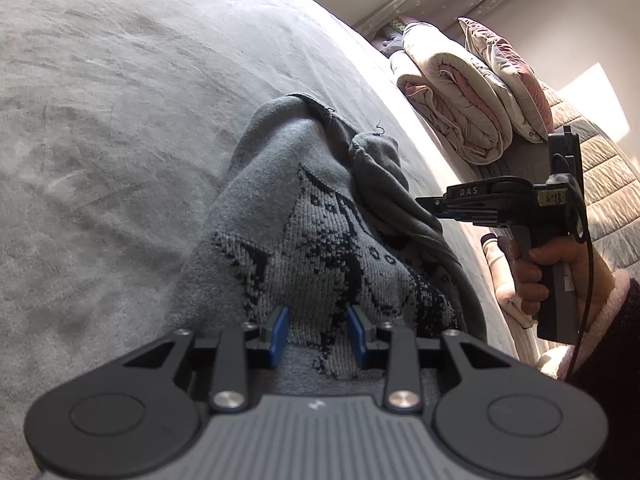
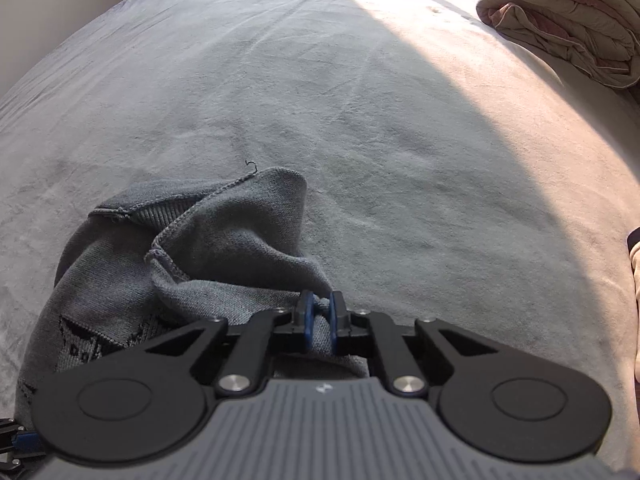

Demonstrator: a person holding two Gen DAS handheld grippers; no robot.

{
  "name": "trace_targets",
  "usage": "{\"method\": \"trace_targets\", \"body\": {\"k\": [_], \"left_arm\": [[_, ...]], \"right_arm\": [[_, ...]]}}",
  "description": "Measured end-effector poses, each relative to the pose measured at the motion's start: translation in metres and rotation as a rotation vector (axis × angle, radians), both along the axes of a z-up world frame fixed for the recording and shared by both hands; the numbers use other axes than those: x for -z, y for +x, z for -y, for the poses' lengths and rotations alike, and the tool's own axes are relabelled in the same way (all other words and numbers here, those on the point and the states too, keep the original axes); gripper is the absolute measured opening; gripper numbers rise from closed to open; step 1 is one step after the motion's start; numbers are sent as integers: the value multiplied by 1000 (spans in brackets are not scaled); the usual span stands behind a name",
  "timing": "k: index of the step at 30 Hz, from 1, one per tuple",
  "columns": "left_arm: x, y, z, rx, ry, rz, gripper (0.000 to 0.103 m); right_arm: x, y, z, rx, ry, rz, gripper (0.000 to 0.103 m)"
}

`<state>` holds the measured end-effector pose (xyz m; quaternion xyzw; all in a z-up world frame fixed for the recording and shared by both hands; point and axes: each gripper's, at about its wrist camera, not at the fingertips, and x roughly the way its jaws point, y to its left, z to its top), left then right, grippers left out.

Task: Fold clothes

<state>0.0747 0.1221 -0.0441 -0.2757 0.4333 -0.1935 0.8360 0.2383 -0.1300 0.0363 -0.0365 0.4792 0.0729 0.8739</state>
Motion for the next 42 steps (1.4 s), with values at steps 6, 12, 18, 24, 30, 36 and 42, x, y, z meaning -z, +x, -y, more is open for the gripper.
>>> {"method": "trace_targets", "body": {"k": [6,12,18,24,30,36,42], "left_arm": [[1,0,0,0,-1,-1,33],[1,0,-1,2,2,2,33],[1,-1,-3,3,-2,2,33],[1,0,-2,3,-3,2,33],[1,-1,-3,6,-3,2,33],[-4,-2,-2,10,16,13,33],[-17,-6,-14,-30,35,57,34]], "right_arm": [[-6,4,26,85,-104,72,5],[-9,14,56,175,-268,121,1],[-18,25,81,256,-432,182,1],[-18,36,95,312,-562,209,0],[-7,37,107,321,-525,158,0],[-4,18,122,337,-428,112,14],[-3,-25,128,332,-287,65,38]]}}
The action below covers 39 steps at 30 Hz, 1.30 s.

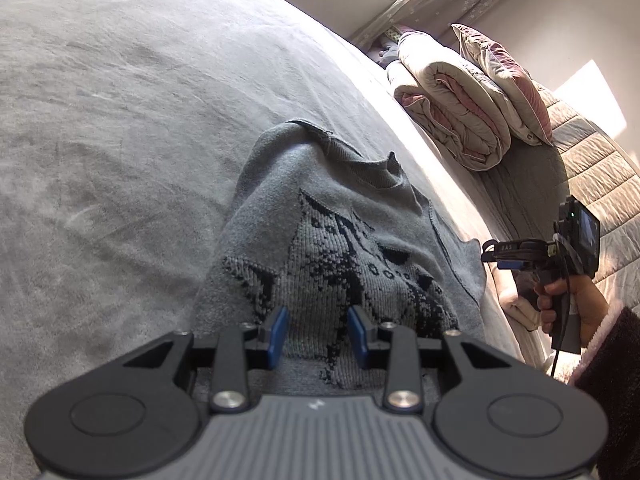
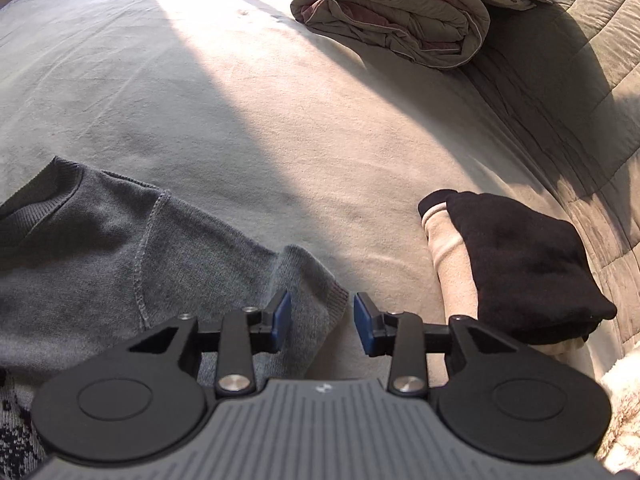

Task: Fold clothes

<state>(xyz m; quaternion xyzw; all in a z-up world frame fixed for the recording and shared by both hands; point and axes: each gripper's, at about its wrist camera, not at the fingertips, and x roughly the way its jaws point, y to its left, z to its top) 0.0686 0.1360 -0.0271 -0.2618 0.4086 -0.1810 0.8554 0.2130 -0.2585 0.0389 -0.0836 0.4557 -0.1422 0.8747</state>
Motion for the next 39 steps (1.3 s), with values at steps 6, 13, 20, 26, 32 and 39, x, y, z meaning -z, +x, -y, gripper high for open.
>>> {"method": "trace_targets", "body": {"k": [6,13,20,26,32,39], "left_arm": [[-10,-1,-20,-85,31,15,34],[-10,-1,-22,-105,162,-17,34],[-2,-2,-18,-49,149,-82,35],[0,-7,-20,-42,128,-106,35],[-1,-9,-21,-46,128,-110,34],[-3,-10,-25,-58,126,-112,34]], "right_arm": [[4,-42,0,7,175,-53,38],[11,-83,-2,15,351,-83,38],[10,-123,12,58,527,-73,38],[23,-143,11,73,721,-100,39],[22,-152,-4,24,677,-105,5],[5,-154,14,95,429,-44,4]]}}
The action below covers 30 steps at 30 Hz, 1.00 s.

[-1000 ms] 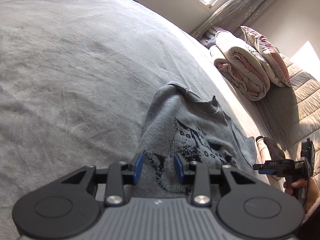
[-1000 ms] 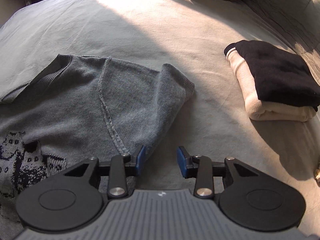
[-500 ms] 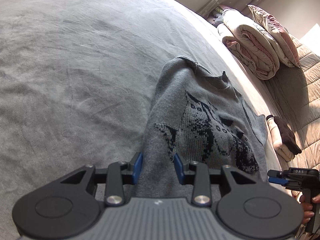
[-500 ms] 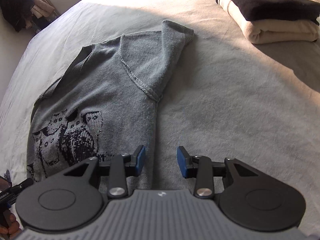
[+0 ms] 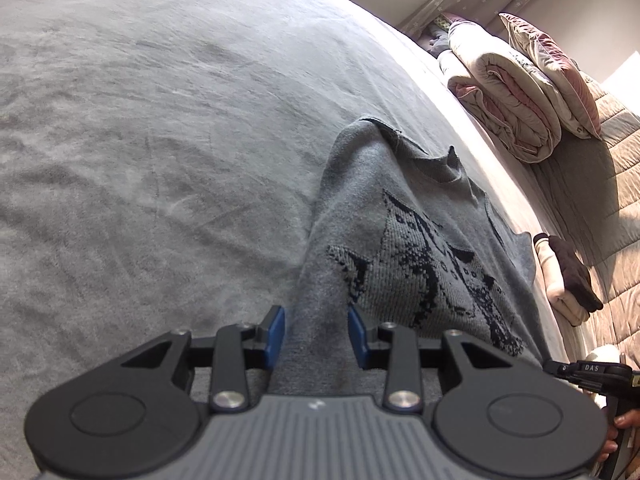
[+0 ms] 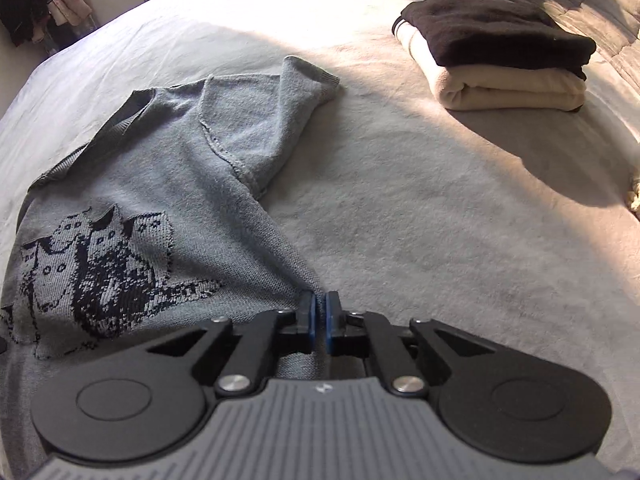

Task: Fold clothes

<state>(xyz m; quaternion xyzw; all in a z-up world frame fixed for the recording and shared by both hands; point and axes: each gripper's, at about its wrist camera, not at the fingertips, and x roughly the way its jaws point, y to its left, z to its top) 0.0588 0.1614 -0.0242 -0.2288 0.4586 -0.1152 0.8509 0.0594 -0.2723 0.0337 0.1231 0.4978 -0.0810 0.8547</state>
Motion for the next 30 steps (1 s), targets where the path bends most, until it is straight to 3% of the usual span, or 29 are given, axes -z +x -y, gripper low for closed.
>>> {"method": "trace_targets", "body": {"k": [3,6,8,12,16,23,30], "left_arm": [[0,1,-2,-3,-8,-4,34],[1,1,-3,-4,-25,-2,34],[2,2,-3,3,-56,-1,33],[1,2,2,25,-92,11,21],[-1,1,10,46,-96,35,9],[-8,-5,34,149,-127,125,8],[4,-4,53,208,-177,91,8]], "right_arm": [[2,4,-9,-36,-28,-22,5],[-2,5,-19,-58,-35,-7,16],[-8,7,-28,-75,-52,8,17],[-24,14,-45,-109,-56,59,32],[-41,24,-69,-168,-22,102,33],[-58,44,-130,-330,97,147,33],[-59,69,-206,-543,144,198,33]]}}
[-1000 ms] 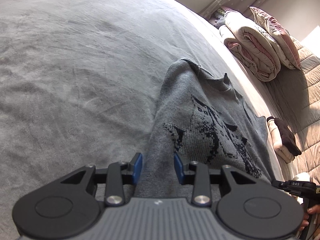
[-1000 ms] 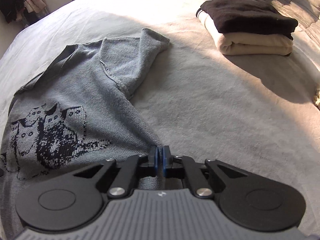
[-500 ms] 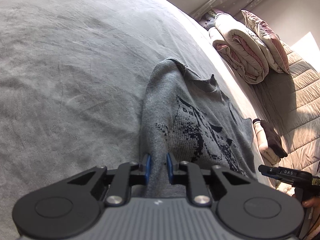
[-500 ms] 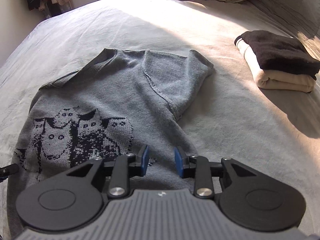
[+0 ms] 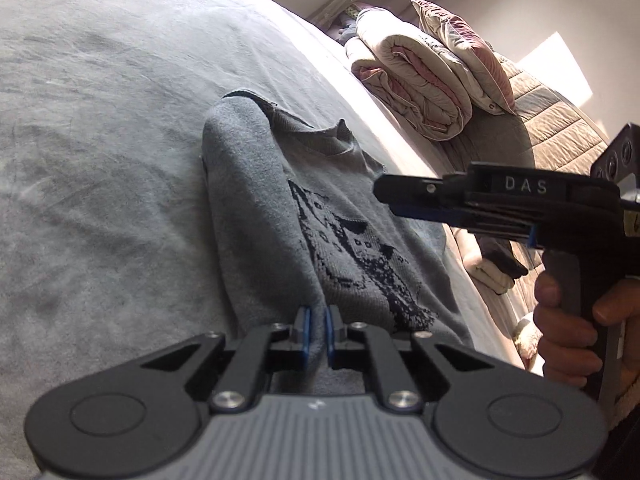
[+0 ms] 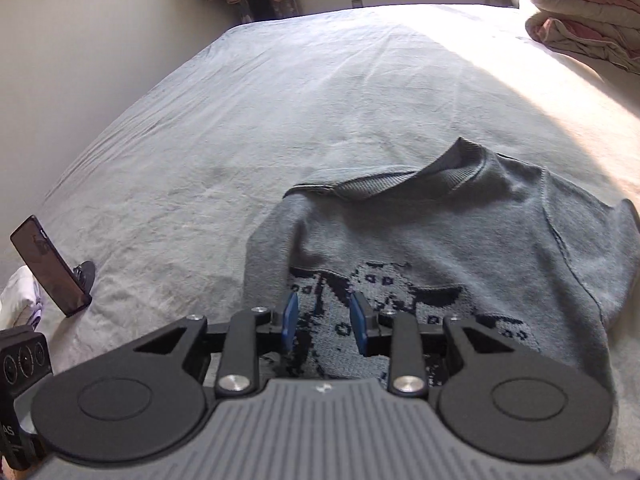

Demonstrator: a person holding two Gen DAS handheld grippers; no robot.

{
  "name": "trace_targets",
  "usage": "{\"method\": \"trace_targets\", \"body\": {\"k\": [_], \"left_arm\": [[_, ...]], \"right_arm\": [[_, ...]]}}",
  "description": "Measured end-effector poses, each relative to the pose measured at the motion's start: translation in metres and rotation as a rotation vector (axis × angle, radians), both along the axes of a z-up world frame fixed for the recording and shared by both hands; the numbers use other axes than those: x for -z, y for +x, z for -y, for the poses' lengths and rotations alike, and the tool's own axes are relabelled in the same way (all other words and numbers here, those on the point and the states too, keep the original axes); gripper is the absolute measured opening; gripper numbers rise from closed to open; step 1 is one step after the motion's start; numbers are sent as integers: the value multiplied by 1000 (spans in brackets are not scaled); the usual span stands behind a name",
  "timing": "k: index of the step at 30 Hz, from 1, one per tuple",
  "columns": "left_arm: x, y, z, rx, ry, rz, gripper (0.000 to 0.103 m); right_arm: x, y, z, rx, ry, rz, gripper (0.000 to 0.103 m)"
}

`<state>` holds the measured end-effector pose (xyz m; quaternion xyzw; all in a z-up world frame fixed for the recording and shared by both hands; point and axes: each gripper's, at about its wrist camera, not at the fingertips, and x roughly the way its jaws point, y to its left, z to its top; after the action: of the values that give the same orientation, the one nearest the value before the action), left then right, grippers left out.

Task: Fold clothes

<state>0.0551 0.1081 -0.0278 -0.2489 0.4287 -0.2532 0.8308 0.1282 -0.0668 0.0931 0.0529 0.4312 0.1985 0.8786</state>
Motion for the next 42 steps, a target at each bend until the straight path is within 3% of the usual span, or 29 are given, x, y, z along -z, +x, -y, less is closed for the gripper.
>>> {"method": "trace_targets", "body": {"k": [6,12,14,17,22,27,30,35,39,42], "left_arm": [[6,1,5,9,-3,-20,8],[8,6,3,7,-13,-41,8],[9,7,1,1,-14,-45,8],[10,8,-6,-20,-21,-50,9],[11,12,-17,-61,-42,-55,10],[18,18,-26,-100,-13,-63,23],[20,17,-36,-144,12,-56,24],[25,26,-43,-227,-114,-54,37],[37,38,-30,-235,-207,-150,39],[46,51,-21,-228,-362,-268,40]], "right_arm": [[16,20,-48,-106,-29,-17,33],[42,30,-71,-132,-153,6,33],[51,32,-69,-127,-189,24,7],[62,33,-46,-46,-142,33,6],[85,32,23,186,186,-26,5],[106,28,62,230,319,41,5],[124,18,74,208,377,120,4],[123,27,85,195,429,83,4],[125,29,95,238,441,67,0],[126,31,99,239,470,50,0]]}}
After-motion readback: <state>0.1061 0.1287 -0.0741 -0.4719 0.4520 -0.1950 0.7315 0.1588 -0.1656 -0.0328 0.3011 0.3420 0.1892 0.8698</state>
